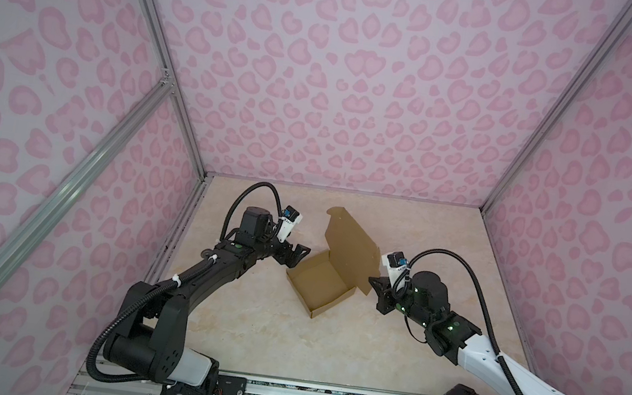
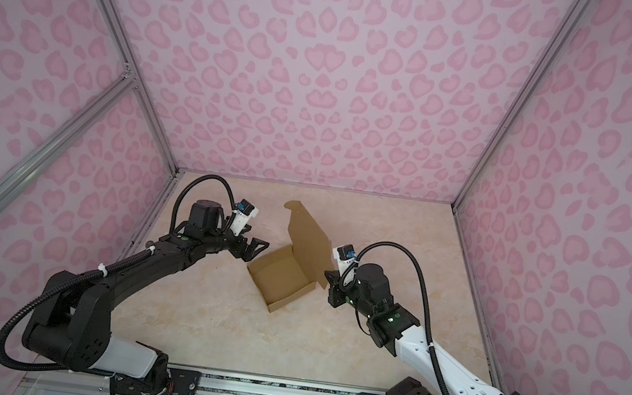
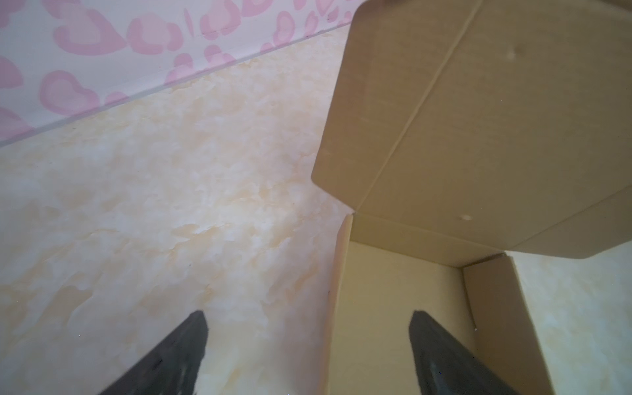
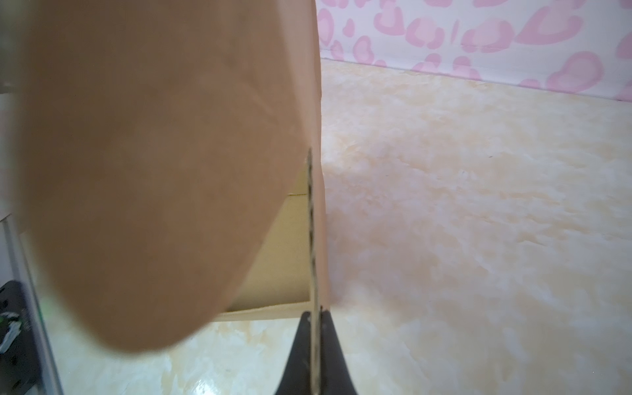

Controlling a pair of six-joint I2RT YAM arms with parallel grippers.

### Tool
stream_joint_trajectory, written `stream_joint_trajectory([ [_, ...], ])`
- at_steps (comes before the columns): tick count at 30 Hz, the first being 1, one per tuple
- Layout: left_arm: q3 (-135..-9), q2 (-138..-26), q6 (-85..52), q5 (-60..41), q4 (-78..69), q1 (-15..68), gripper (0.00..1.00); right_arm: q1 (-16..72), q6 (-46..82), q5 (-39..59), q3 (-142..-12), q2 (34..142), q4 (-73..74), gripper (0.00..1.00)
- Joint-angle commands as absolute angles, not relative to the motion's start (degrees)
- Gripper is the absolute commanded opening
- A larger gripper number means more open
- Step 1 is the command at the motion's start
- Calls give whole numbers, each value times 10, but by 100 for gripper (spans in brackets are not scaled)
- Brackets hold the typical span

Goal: Fold the paper box

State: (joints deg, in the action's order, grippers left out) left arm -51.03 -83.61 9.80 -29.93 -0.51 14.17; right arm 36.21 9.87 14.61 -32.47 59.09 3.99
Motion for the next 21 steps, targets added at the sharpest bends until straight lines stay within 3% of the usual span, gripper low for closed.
stream_joint_trajectory([
  [1,-526,-848,101,-417,-32,119,95,375,90,189,-327,585,35,0],
  [12,-530,-875,66,-573,-43,85,94,388,82,219,-321,577,55,0],
  [21,-529,-877,75,-554,-36,84,92,388,80,225,-320,580,60,0],
])
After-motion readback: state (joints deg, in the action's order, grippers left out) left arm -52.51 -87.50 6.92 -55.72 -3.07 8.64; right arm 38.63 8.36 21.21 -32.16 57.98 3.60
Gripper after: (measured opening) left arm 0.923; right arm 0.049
